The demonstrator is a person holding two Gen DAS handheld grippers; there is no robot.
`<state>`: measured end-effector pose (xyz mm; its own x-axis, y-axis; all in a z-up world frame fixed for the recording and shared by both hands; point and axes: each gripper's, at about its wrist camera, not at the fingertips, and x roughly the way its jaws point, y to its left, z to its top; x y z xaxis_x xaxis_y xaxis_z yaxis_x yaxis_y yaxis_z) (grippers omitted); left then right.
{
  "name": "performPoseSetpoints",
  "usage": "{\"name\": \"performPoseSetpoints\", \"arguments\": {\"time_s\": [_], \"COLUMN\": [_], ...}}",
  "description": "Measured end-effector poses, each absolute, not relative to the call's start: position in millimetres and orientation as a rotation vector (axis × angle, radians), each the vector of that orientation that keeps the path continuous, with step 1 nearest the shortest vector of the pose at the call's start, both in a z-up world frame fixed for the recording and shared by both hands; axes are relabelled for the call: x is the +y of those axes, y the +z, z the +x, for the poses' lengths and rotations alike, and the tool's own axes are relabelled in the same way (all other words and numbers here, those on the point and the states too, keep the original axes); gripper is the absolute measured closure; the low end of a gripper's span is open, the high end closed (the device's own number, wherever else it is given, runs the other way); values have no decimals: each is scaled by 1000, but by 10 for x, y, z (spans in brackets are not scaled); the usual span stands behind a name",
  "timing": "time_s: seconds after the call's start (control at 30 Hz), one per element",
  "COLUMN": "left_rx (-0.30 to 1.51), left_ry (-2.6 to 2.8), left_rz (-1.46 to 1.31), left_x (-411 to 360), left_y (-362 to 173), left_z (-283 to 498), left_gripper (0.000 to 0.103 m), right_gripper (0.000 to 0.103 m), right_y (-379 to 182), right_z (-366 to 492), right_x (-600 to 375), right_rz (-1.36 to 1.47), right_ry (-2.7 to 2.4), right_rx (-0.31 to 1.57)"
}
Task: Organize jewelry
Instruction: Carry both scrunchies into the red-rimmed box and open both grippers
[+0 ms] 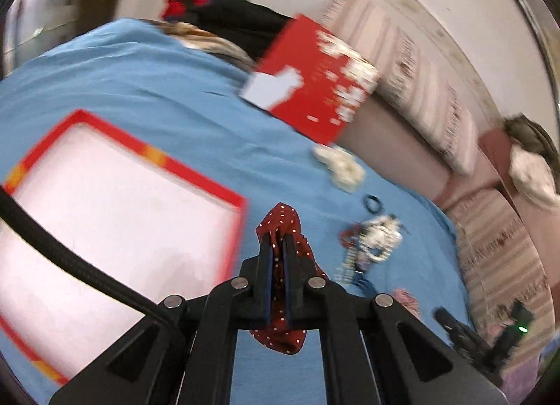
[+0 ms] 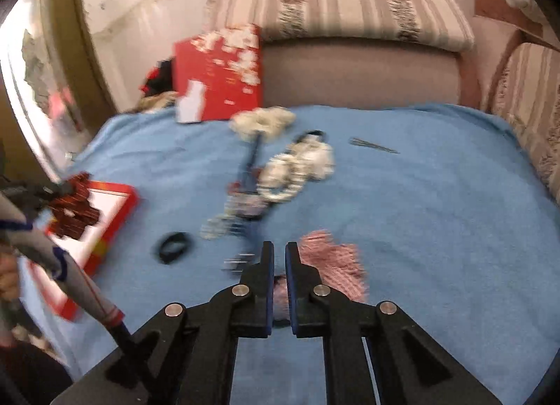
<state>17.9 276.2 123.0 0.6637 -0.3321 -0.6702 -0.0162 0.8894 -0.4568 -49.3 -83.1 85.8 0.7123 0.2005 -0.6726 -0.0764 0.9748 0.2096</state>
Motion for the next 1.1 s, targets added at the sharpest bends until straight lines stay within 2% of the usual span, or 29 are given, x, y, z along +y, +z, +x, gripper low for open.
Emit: {"name": "performPoseSetpoints", "arguments": {"time_s": [0.2,0.23,0.27,0.33,0.53,0.63,0.7,0.73,0.77,0.8,0.83,0.93,1.1], "left_rx": [816,818,822,828,887,898,881,863,842,820,800,757,740], "left_ry": [47,94,144,226,422,452,428,419,416,411,405,388,368], "left_rz": [-425,-411,-396,-385,-415,-448,-457,-449,-438,-425,-413,-399,-425], "left_x": [3482,3588,3689,3886,4422,4528,4489,4426,4364,4315,4273,4164,4126], "left_y": [1189,1174,1158,1121,978,930,974,1016,1063,1106,1146,1247,1292], "left_z": [47,26,9,-37,-109,-151,-162,-158,-175,-196,-207,-257,-252], "left_gripper": [98,98,98,98,98,94,77,72,64,61,60,58,56], "right_gripper": [95,88,64,34,33,33,33,37,54,68,88,94,96], "right_y": [1033,1024,995,901,553,373,300,266,242,223,212,328,685], "right_z": [-501,-490,-437,-334,-145,-73,-26,-6,11,34,44,-37,-260], "right_x": [-101,-50,-17,-79,-654,-879,-907,-914,-908,-911,-924,-941,-834], "right_rz": [48,29,14,16,33,123,149,154,158,159,162,162,135], "right_ry": [234,216,187,125,-67,-60,-60,-62,-66,-63,-61,-70,-19], "right_rx": [764,767,780,804,910,974,988,992,995,1002,1009,971,903]}}
